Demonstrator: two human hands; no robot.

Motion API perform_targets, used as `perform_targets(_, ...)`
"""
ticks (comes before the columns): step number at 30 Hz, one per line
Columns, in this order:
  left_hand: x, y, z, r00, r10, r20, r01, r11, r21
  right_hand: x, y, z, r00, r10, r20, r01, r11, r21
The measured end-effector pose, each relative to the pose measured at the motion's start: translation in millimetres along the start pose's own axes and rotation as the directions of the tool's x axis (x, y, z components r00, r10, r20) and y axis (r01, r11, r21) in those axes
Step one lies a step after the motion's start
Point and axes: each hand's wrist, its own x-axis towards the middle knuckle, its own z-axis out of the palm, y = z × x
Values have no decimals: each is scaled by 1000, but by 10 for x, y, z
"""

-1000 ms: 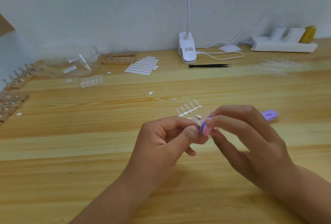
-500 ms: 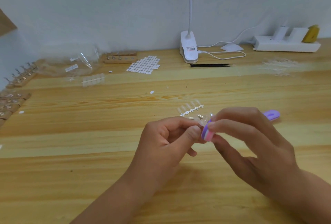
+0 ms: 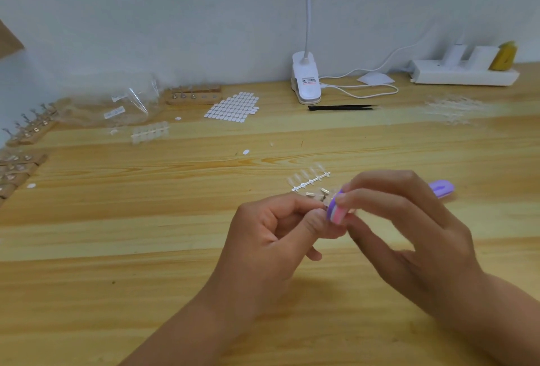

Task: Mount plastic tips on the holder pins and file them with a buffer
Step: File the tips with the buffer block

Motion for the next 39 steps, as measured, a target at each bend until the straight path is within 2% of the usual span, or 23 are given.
perform_targets(3,1,-3,3,1000,10,3,-10,1000,14,-1,-9,-2,999,-40,9,40,999,-15)
perform_targets(7,0,-12,0,1000,-2,-8,2,1000,1,14,12,-29,1000,12,5,-12,1000,-2)
perform_targets(11,0,-11,2,1000,12,-4,-12,1000,-4,10,-29,-10,999,-34,4,34,999,-2)
perform_targets(15,-2,-20,-2,1000,-3,-1,3,1000,-16,16,22,-32,1000,25,0,-25,1000,1)
perform_targets(19,1,-11,-2,1000,18,5,-18,1000,-1,7,-30,4,999,-42,-9,42,999,8)
perform_targets(23,-4,-13,4,1000,-3,11,3,1000,-11,27,20,-32,1000,13,-8,-13,1000,5)
perform_targets(27,7,-19,2,1000,17,2,-17,1000,-12,16,-60,11,999,-50,-21,50,999,15)
perform_targets(31,4,-18,-2,1000,-4,17,4,1000,-18,26,9,-34,1000,20,-16,-20,1000,-3)
perform_targets(35,6,-11,1,1000,11,-1,-11,1000,-12,22,-80,7,999,-47,-28,48,999,22)
perform_targets(39,6,-7,3,1000,-8,12,8,1000,-25,28,19,-39,1000,24,-20,-24,1000,8)
